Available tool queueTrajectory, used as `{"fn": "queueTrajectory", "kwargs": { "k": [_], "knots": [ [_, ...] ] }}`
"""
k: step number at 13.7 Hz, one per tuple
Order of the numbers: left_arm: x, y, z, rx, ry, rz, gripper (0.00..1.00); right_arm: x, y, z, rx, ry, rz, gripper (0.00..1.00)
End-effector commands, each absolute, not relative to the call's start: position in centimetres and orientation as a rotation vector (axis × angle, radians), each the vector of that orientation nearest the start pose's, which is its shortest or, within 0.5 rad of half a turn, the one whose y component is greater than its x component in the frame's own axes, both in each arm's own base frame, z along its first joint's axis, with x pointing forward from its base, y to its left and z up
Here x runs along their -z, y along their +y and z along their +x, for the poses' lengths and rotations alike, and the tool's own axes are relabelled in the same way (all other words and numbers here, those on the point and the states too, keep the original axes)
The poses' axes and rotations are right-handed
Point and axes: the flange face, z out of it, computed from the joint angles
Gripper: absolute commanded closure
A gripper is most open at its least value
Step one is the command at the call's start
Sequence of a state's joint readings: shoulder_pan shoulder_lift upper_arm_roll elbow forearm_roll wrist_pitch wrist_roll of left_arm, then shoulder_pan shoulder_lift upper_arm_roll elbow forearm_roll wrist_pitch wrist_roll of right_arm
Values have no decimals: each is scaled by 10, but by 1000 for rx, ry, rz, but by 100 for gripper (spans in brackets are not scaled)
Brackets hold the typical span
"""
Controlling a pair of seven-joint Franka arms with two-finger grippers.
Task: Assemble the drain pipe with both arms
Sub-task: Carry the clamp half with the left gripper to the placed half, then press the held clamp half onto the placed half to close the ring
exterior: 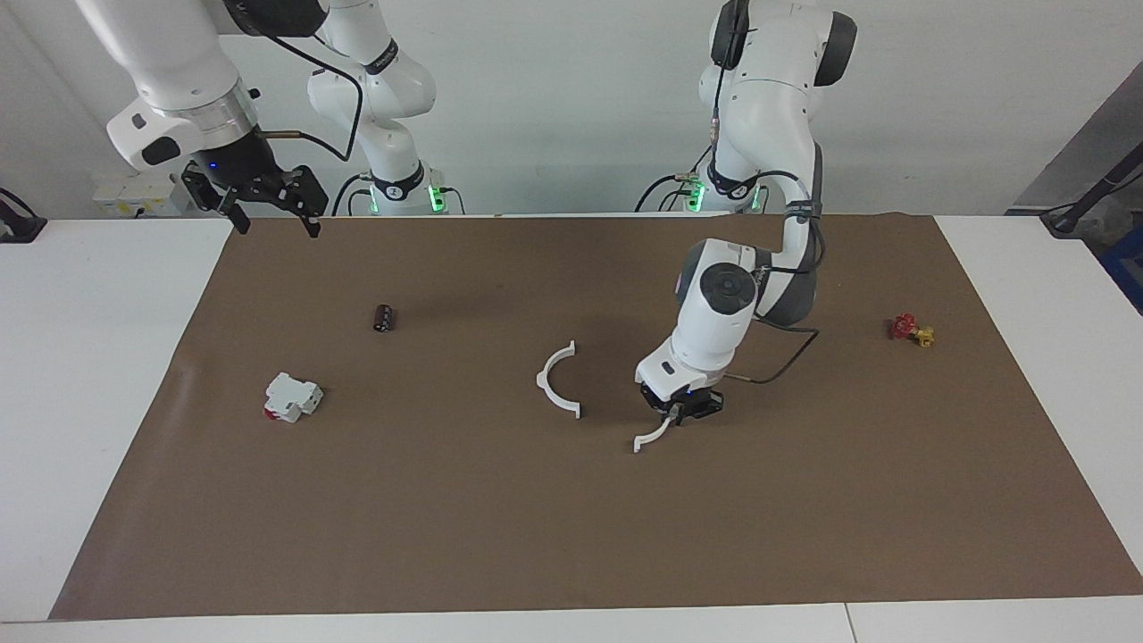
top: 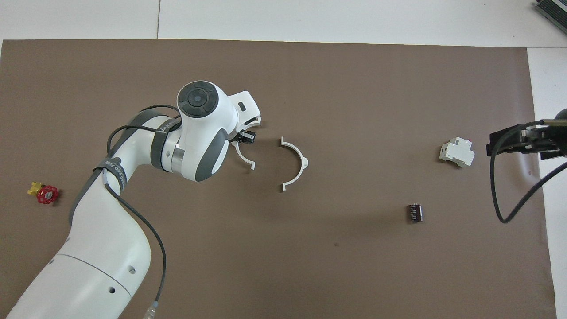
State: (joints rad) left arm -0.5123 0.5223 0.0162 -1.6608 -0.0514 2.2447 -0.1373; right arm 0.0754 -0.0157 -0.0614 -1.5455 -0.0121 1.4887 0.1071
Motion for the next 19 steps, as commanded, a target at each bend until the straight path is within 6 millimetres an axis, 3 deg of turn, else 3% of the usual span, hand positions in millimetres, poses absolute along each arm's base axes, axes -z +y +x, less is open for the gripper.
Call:
{"fn": "queueTrajectory", "kwargs": {
  "k": [1,9,19],
  "knots": [
    [-312,-336,576,50,476,-3123,100,-638,6,538,-82,119,-3132,0],
    [-302,-358,549,73,435,-3106,100,-637,6,538,-85,119,-3132,0],
    [-302,-374,537,96,484,-3108,100,-637,6,538,-85,119,-3132,0]
  ]
}}
